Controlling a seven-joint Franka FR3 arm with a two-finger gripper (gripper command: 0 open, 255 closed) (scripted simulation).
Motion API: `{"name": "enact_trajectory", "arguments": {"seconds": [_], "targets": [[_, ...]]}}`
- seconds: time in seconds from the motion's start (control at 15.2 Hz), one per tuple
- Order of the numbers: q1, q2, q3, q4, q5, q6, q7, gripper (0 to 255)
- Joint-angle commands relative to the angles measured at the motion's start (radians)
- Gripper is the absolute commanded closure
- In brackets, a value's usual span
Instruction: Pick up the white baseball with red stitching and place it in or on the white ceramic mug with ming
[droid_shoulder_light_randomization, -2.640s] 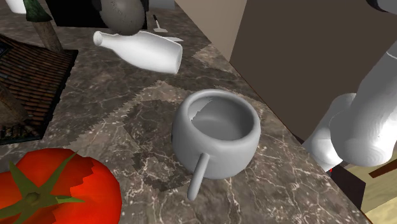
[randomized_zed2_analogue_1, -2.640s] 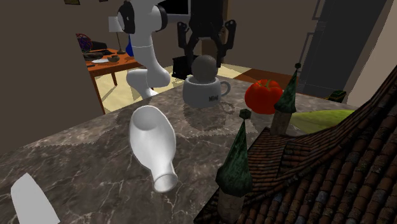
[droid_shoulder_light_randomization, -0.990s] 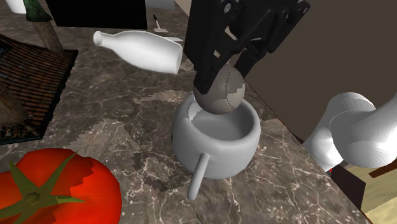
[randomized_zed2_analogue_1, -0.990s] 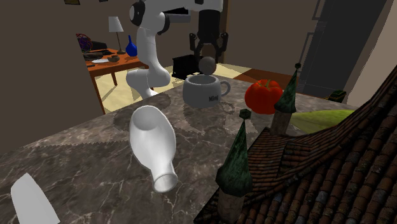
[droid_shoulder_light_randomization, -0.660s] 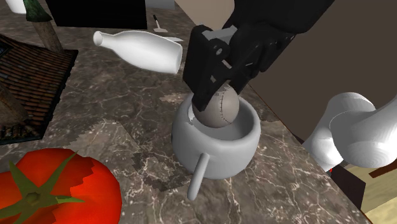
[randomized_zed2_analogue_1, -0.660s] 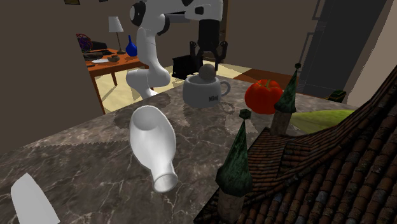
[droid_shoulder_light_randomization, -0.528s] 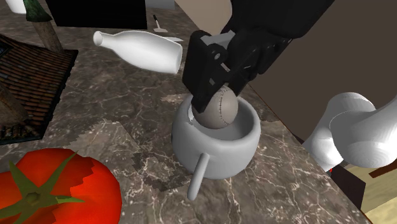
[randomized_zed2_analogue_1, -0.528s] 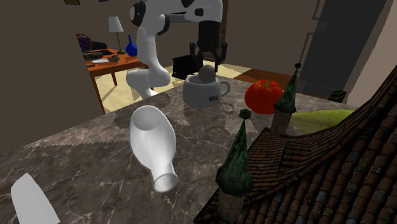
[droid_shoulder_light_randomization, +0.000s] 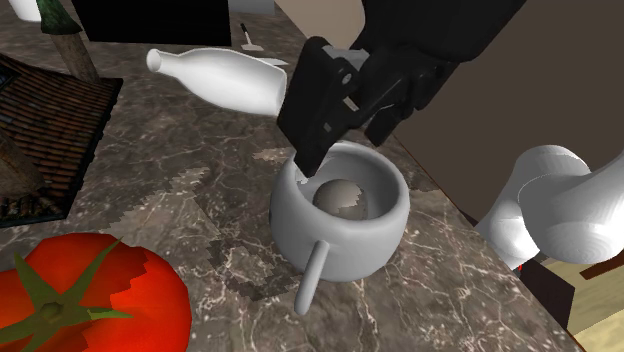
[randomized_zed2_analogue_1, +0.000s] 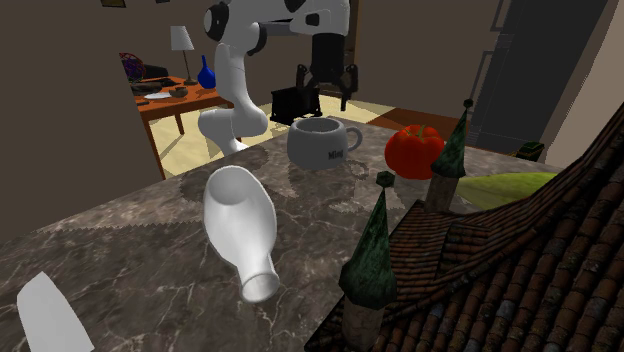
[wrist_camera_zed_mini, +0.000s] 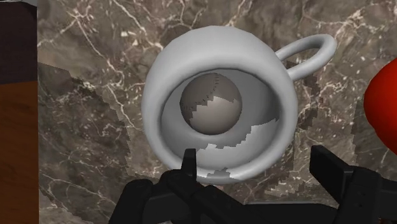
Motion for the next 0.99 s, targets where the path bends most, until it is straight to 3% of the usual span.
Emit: {"name": "enact_trajectory", "arguments": {"seconds": [0.0, 0.13, 0.4, 0.92], "targets": [[0.0, 0.0, 0.0, 0.0, 0.0, 0.0, 0.0, 0], [0.0, 0.0, 0.0, 0.0, 0.0, 0.0, 0.0, 0], [-0.007, 0.019, -0.003, 0.144, -0.011, -0.127, 0.008, 0], [-0.007, 0.019, -0.003, 0.144, -0.011, -0.126, 0.008, 0]]}}
